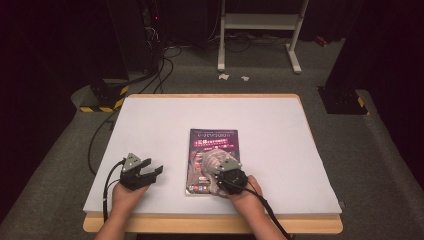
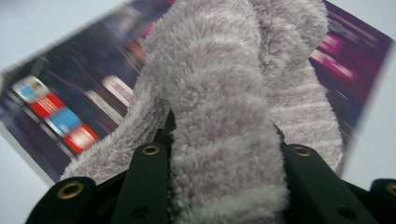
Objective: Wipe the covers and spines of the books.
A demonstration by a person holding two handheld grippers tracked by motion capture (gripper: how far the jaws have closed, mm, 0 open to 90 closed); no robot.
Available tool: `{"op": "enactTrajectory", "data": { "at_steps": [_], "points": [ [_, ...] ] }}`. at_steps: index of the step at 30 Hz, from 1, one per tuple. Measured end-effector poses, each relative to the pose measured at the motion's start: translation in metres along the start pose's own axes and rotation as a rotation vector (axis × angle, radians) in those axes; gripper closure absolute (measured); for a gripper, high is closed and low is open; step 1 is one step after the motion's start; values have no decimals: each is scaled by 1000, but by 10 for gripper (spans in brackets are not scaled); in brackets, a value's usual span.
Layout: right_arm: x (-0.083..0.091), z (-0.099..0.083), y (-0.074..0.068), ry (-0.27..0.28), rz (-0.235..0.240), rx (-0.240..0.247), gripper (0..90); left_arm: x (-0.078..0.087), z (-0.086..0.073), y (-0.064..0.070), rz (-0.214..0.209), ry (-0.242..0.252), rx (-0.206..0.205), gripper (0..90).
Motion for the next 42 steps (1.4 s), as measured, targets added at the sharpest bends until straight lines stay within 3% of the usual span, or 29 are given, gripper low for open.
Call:
{"op": "enactTrajectory", "data": {
  "at_steps": [8, 13, 16, 20, 26, 30, 37, 42],
  "points": [
    [-31, 31, -44, -7, 59, 75, 661, 1, 0, 0, -4, 4, 5, 386],
    [-39, 39, -47, -15, 62, 78, 660, 1, 0, -1, -5, 9, 12, 386],
    [-38, 38, -38, -19, 48, 63, 660, 2, 0, -1, -9, 20, 20, 386],
    [-30, 30, -3, -23, -8, 5, 660, 2, 0, -1, -6, 20, 18, 386],
    [-10, 10, 58, -12, -91, -121, 660, 3, 1, -1, -2, 28, 16, 386],
    [3, -2, 85, -4, -120, -182, 660, 6, 2, -2, 5, 43, 12, 387],
    [6, -5, 85, -3, -151, -167, 660, 11, 7, -5, 10, 67, 34, 388],
    [0, 3, 68, -19, -128, -130, 660, 16, 12, -2, 16, 81, 13, 387]
  ]
}}
Point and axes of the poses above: each handheld gripper's, and its own axes: x roughly backward along the jaws, z roughly out of its top, y roughly to its right, the point moved 6 cm from there along -x, roughly forward along the jaws, and after that the axes turned 12 degrees about -x, right-handed, at the moved point
